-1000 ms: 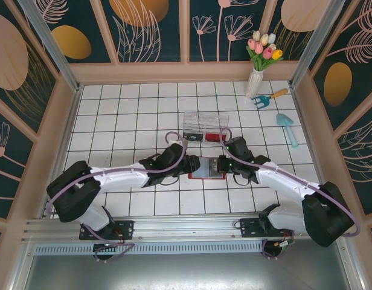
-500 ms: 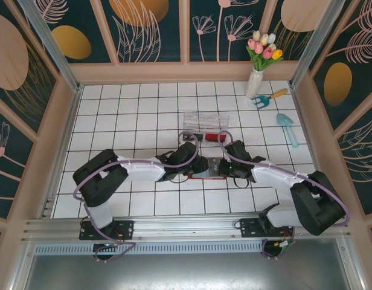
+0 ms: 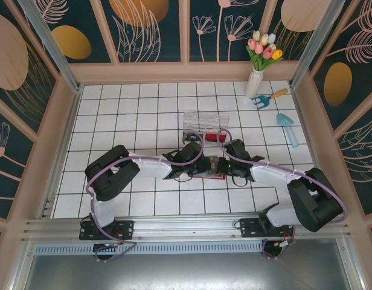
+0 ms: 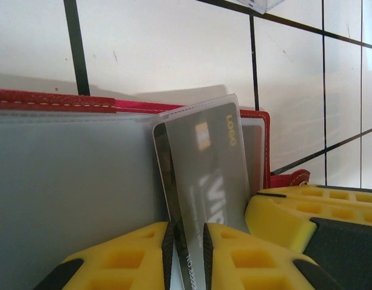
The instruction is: Take the credit cards out of the card holder
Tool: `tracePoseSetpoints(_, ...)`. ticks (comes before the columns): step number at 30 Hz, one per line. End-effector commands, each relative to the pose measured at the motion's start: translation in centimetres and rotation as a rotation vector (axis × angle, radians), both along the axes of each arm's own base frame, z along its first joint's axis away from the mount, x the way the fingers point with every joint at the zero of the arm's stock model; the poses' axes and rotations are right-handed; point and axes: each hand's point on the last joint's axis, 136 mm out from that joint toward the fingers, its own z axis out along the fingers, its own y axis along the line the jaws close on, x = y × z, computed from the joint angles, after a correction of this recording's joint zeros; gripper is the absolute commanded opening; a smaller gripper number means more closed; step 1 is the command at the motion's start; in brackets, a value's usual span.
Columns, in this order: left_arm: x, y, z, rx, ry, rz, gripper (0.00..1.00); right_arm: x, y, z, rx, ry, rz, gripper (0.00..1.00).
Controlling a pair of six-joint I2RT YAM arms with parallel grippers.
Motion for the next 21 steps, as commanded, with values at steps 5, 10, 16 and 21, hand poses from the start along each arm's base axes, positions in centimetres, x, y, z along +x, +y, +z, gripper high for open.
tracePoseSetpoints(5,0.3,-1.2,0.1,-0.028,0.011,0.01,0.16,-2.4,-1.3,-1.6,-0.021,0.085,-0.025,0.0)
tracePoseSetpoints(10,0.3,-1.0,0.2,-0.039,0.01,0.019,0.08,-2.8,-1.6,-1.4,-0.014,0.086,-0.038,0.0)
tracePoseSetpoints(16,0.1,-1.6,0.4,-0.081,0.023,0.01,0.14,-3.1,-1.5,-1.2,0.011,0.088,-0.052,0.0)
tracePoseSetpoints(21,0.0,-1.9,0.5,-0.106,0.029,0.005,0.11,-3.2,-1.6,-1.4,0.012,0.092,-0.058,0.0)
